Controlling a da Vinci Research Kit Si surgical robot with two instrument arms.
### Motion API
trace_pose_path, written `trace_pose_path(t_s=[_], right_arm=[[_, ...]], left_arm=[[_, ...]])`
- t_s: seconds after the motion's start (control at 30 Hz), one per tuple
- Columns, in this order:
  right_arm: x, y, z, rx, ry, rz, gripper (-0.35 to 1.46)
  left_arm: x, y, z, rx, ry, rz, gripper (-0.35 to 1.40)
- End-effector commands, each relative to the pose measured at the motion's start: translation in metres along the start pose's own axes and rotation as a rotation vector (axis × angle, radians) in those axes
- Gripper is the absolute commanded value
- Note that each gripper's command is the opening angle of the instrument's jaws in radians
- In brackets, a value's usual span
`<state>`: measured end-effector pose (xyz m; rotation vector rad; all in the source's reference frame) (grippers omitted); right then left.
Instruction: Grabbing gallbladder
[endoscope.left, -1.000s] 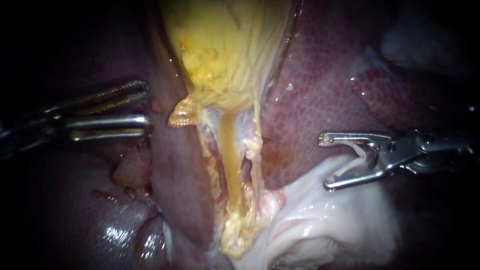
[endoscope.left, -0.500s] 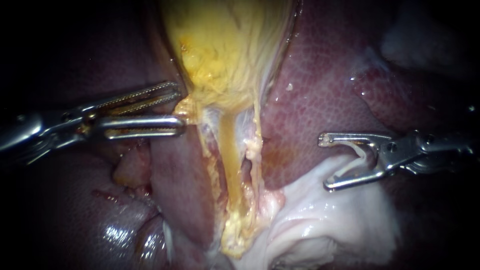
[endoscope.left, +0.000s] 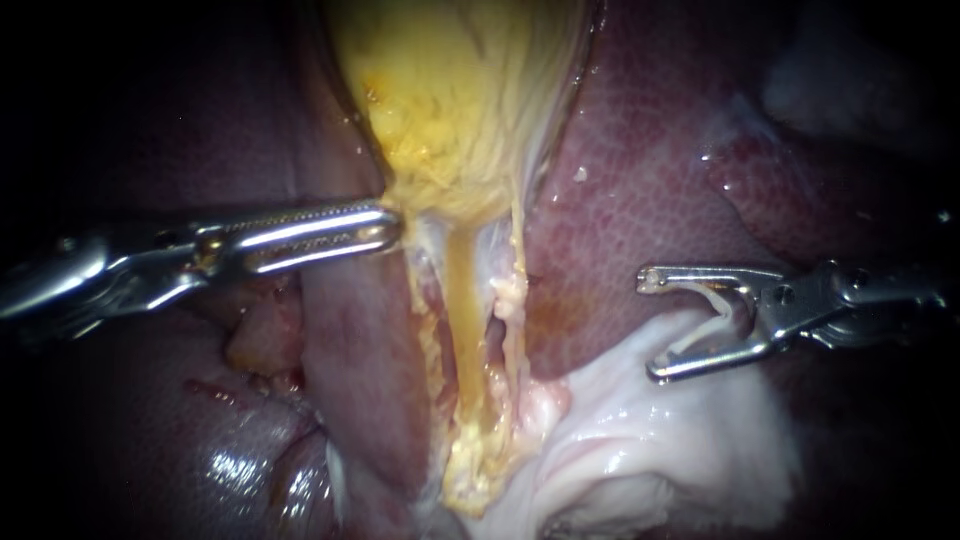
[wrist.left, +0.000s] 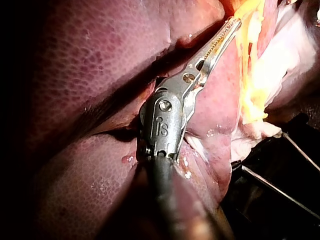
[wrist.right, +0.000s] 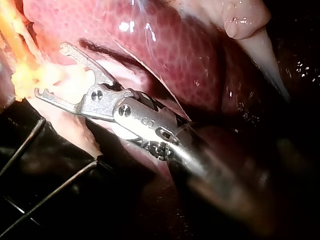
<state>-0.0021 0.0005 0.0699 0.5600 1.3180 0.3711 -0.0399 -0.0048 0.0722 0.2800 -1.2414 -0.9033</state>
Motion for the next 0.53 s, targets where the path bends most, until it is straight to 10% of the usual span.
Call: trace_pose_path(t_s=[0.03,0.53], right_arm=[[0.0,0.0,-0.0001,0.001,0.0,0.0,0.6],[0.0,0.0,0.0,0.0,0.0,0.0,0.6]], left_arm=[[0.0,0.0001,-0.0001,-0.005,0.013,0.001,-0.35],[-0.0012,0.0004,-0.0007,0.004,0.01,-0.006,-0.35]])
